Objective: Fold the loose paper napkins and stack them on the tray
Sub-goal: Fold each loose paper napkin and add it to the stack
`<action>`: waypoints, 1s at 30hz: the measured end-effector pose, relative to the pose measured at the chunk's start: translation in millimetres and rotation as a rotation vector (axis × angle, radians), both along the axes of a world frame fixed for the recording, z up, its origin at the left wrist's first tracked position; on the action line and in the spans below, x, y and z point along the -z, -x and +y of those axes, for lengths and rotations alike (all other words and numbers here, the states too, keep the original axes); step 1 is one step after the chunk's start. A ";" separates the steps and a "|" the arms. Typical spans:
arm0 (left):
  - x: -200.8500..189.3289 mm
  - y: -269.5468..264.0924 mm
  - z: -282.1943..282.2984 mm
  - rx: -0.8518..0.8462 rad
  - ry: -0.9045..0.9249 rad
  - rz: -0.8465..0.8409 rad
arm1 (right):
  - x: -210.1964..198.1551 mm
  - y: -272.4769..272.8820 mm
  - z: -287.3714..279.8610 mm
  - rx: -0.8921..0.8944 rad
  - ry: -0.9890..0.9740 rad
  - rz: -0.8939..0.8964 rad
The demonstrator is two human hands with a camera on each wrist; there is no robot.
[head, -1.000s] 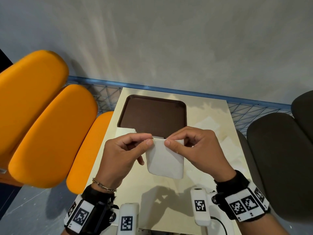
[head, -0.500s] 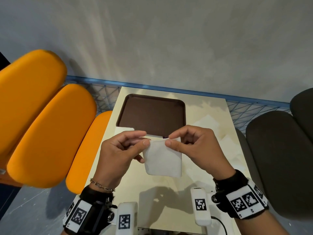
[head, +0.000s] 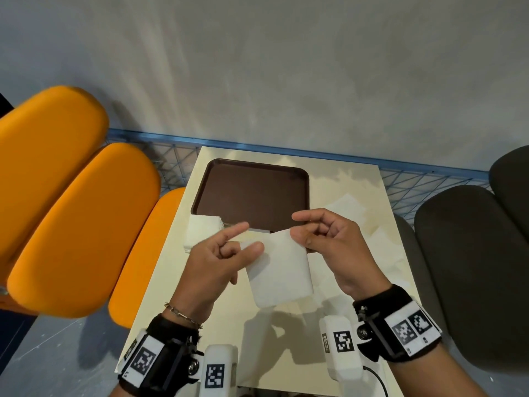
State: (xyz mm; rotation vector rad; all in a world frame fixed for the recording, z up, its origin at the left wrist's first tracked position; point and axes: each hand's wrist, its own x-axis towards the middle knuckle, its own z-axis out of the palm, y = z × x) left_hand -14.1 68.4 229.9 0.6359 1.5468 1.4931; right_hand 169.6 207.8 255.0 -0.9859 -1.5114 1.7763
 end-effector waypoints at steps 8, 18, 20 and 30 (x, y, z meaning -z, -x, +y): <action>18.2 -27.0 17.8 -0.034 0.086 -0.037 | 0.4 -20.0 20.1 -0.188 0.036 -0.153; 31.3 -51.0 21.1 -0.157 0.121 -0.100 | 17.2 -41.9 45.1 -0.404 0.085 -0.273; 35.4 -56.4 20.1 -0.186 0.125 -0.112 | 23.3 -44.0 49.1 -0.447 0.066 -0.302; 49.1 -66.0 4.7 -0.073 0.195 0.020 | 44.1 -35.4 51.9 -0.638 -0.135 -0.555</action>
